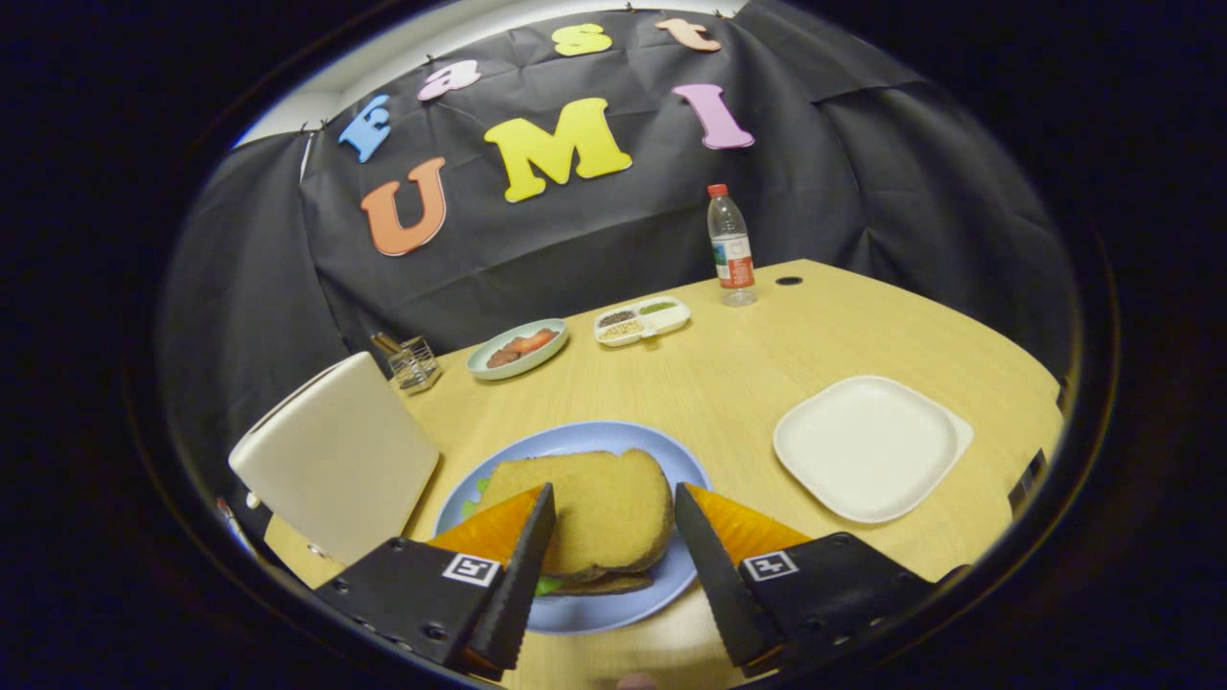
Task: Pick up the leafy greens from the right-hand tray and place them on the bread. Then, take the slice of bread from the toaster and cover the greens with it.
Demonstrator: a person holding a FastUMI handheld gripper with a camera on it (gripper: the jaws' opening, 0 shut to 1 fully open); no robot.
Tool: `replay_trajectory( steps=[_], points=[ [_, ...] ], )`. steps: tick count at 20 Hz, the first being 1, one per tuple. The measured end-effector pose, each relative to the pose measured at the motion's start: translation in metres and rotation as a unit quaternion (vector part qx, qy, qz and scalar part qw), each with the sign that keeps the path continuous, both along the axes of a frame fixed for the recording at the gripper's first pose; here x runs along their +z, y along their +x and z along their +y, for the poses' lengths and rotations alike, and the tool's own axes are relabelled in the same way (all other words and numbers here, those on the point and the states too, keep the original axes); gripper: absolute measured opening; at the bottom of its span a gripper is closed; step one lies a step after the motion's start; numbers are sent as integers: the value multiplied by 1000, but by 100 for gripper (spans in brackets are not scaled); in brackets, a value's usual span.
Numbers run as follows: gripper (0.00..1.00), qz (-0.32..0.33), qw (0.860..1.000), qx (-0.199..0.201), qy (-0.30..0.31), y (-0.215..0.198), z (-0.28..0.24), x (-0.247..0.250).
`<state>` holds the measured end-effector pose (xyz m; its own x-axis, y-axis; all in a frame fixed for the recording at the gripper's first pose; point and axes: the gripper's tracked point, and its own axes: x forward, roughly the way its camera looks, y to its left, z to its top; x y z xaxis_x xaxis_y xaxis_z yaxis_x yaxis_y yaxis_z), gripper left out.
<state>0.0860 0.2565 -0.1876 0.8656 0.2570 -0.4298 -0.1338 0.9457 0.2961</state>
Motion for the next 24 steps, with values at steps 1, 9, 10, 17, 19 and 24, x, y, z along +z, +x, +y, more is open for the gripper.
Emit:
replay_trajectory(
  steps=[1, 9, 10, 17, 19, 24],
  points=[
    [81, -4, 1000, -1, -3, 0, -2, 3],
    [95, -120, 991, -13, -54, -17, -28, 76],
    [96, -143, 987, -19, -65, -21, -36, 91],
    [95, -259, 957, -66, -110, -59, -112, 189],
    [96, -285, 947, -83, -127, -75, -140, 210],
    [95, -299, 942, -84, -123, -118, -170, 228]
  ],
)
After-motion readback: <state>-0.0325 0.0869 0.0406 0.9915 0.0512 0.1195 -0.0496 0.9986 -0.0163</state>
